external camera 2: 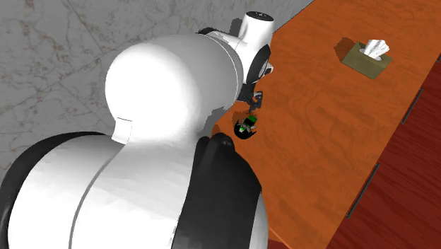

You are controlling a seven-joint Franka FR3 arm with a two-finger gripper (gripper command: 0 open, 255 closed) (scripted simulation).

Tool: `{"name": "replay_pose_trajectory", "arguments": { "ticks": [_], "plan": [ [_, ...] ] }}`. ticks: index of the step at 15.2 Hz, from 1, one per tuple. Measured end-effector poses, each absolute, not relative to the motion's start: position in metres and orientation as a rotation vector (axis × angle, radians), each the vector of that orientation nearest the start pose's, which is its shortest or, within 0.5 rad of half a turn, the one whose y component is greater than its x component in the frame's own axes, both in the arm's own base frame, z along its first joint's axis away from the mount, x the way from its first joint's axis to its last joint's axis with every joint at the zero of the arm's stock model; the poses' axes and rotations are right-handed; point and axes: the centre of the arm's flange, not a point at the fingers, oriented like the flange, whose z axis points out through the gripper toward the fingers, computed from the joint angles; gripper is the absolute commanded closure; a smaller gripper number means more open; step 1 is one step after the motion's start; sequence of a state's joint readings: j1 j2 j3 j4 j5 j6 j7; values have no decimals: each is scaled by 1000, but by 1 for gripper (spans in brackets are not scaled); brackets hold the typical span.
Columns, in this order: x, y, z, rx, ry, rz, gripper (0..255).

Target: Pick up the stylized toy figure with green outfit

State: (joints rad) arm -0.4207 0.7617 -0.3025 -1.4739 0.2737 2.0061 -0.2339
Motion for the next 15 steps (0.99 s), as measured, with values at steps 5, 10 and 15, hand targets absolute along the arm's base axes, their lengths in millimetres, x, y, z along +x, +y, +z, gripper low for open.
{"name": "replay_pose_trajectory", "arguments": {
  "ticks": [5, 10, 15],
  "plan": [
    [560, -473, 176, -2842, 946, 279, 0],
    [559, -501, 135, -2801, 1003, 304, 0],
    [559, -501, 108, -2799, 1006, 305, 0]
  ]
}}
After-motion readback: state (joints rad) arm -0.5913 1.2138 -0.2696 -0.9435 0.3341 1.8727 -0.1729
